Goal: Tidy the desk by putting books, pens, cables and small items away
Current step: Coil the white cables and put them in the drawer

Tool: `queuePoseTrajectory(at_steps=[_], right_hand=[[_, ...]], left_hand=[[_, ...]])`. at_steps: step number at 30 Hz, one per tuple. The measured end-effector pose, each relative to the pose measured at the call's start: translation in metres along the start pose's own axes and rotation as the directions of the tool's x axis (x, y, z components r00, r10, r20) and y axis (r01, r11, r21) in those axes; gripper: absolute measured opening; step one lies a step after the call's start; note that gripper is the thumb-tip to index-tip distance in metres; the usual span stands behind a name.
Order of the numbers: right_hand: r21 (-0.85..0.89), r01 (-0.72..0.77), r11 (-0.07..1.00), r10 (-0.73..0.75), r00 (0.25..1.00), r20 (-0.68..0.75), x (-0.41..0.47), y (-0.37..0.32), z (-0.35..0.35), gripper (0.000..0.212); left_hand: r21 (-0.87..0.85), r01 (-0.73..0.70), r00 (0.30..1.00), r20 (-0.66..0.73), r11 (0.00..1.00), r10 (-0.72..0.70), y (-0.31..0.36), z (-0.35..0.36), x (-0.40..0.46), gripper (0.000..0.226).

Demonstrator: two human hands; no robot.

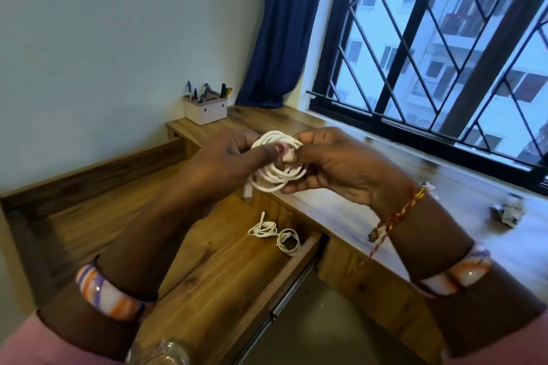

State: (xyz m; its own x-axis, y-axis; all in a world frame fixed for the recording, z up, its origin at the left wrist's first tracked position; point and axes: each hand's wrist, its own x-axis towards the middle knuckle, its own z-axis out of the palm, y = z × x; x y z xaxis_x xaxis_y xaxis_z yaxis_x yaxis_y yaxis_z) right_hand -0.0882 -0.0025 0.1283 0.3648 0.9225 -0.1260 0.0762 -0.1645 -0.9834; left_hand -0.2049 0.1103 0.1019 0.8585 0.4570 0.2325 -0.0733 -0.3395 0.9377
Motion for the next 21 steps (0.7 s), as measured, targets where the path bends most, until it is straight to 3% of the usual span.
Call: queuePoseTrajectory(at_steps=[2,4,6,8,11,15,19,21], right_hand=[[0.201,-0.032,0.979,0.013,0.995,0.097,0.009,0.006,-0.016,0.022],[0.221,-0.012,0.975,-0.001,0.998,0.058,0.020,0.017,-0.026,0.036],[0.070,0.050,0.996,-0.045,0.997,-0.064,0.032,0.031,-0.034,0.043],[-0.104,0.135,0.985,-0.150,0.975,-0.162,0.039,0.040,-0.042,0.034],[-0.229,0.253,0.940,-0.298,0.935,-0.193,0.051,0.052,-0.060,0.026],[-0.109,0.299,0.948,-0.314,0.936,-0.159,0.074,0.069,-0.080,0.020],[-0.109,0.360,0.927,-0.369,0.926,-0.080,0.095,0.086,-0.100,0.012],[0.070,0.310,0.948,-0.310,0.951,-0.005,0.104,0.095,-0.114,0.014]], left_hand=[[-0.362,0.134,0.991,0.073,0.922,-0.115,-0.008,0.005,0.010,0.034],[-0.517,0.251,0.965,0.069,0.818,-0.253,-0.018,0.018,0.022,0.028],[-0.421,0.321,0.935,-0.004,0.848,-0.356,-0.026,0.032,0.035,0.030],[-0.292,0.356,0.916,-0.083,0.888,-0.394,-0.034,0.040,0.047,0.032],[-0.228,0.395,0.899,-0.105,0.890,-0.426,-0.043,0.049,0.063,0.032],[-0.304,0.396,0.893,-0.094,0.866,-0.441,-0.056,0.065,0.078,0.032],[-0.339,0.402,0.879,-0.118,0.850,-0.463,-0.069,0.076,0.094,0.029],[-0.461,0.367,0.891,-0.077,0.808,-0.448,-0.075,0.083,0.102,0.030]])
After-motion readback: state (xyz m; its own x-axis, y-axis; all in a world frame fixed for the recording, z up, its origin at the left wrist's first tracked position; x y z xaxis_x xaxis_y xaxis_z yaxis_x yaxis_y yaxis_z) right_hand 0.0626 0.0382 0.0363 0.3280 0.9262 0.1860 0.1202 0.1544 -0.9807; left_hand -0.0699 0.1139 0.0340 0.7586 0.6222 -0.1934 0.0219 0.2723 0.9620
